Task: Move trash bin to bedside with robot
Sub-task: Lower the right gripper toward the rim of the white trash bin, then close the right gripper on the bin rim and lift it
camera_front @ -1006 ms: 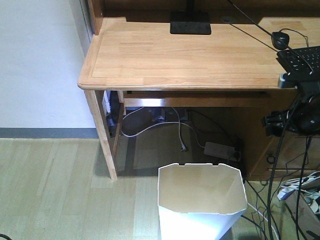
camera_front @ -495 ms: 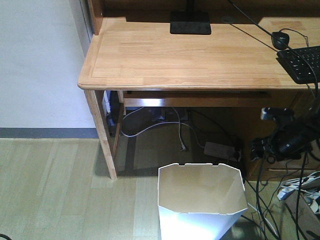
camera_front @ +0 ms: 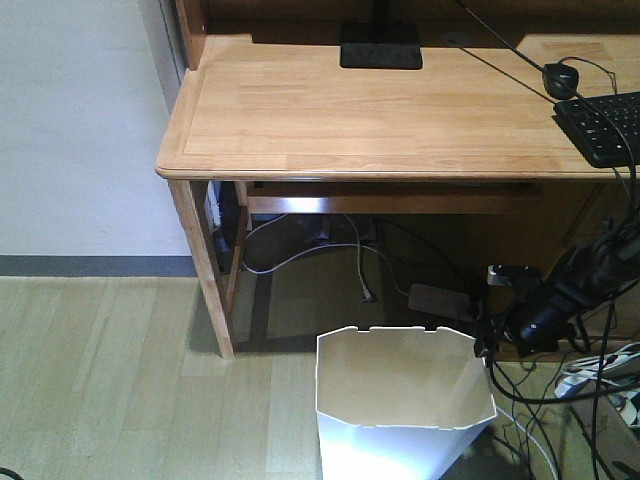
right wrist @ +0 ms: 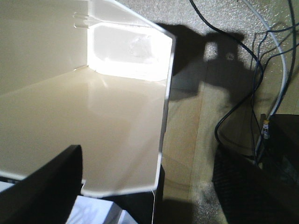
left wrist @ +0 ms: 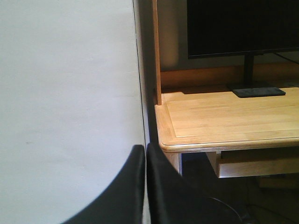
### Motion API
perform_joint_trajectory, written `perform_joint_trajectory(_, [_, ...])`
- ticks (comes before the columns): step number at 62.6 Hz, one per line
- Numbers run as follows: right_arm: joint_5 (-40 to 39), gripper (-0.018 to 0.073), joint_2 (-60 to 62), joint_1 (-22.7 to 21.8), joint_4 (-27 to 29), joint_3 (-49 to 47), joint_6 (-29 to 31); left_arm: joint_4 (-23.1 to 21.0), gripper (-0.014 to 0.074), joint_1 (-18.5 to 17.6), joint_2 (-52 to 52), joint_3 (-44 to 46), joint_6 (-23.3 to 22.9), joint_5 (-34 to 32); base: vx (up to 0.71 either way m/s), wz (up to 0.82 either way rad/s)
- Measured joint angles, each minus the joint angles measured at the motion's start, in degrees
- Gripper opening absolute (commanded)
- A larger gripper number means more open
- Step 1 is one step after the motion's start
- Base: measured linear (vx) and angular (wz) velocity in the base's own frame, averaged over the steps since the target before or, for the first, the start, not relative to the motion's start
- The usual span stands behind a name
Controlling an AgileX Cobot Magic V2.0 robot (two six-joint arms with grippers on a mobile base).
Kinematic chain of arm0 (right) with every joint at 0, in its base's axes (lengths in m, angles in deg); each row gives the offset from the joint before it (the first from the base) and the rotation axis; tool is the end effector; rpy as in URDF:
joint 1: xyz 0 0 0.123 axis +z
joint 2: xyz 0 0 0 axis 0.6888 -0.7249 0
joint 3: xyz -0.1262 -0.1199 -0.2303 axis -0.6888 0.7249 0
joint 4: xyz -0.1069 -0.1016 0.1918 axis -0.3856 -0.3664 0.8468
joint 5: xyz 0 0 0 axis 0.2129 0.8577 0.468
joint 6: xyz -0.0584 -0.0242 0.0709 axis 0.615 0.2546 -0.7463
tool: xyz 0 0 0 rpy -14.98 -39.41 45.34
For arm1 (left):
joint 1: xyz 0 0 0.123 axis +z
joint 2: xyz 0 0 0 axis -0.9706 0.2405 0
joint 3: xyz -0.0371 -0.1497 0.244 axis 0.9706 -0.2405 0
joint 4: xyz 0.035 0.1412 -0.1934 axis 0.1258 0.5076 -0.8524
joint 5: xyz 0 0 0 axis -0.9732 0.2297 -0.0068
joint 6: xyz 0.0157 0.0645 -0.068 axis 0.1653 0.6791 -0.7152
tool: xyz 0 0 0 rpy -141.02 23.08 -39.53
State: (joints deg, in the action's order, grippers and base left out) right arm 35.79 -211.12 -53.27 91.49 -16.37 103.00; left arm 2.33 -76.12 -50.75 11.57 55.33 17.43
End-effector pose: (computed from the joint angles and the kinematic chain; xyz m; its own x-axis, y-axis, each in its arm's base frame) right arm 0.3591 -0.0452 -0.0864 -0.9984 -0.0455 -0.0342 -0.0506 0.9847 0.1670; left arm 0.0473 0.0002 0.1956 -0.0134 0.0276 -0.9995 -0.0011 0.9996 0.0276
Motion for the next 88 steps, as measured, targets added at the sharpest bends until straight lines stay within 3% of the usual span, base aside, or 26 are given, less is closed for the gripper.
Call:
perform_joint_trajectory(19, [0.46, 0.0551, -12.86, 2.49, -0.27, -12.01, -0.02, 0.00, -0.0006, 0.00, 0.00, 0.00, 0.00, 0.00, 0.00, 0.00])
perform_joint_trajectory(46, [2.87, 0.0531, -22.33, 0.12, -2.27, -21.92, -3.08, 0.00, -0.0006, 0.00, 0.00, 0.00, 0.00, 0.00, 0.00, 0.00])
perform_joint_trajectory(52, [3.50, 0.0461, -23.91, 0.12, -2.45, -23.76, -3.74, 0.00, -0.0006, 0.00, 0.00, 0.00, 0.00, 0.00, 0.00, 0.00])
perform_joint_trajectory(57, [4.97, 0.0351, -25.31, 0.12, -2.63, -25.66, -4.63, 0.00, -0.0006, 0.00, 0.00, 0.00, 0.00, 0.00, 0.00, 0.00])
perform_joint_trajectory(68, [10.20, -0.0013, -27.83, 0.12, -3.75, -30.09, -6.26, 0.00, -0.0006, 0.00, 0.00, 0.00, 0.00, 0.00, 0.00, 0.00])
perform_joint_trajectory(88, [15.56, -0.0006, -29.81, -0.11, -6.23, -36.16, -7.05, 0.00, -0.0006, 0.00, 0.00, 0.00, 0.00, 0.00, 0.00, 0.00])
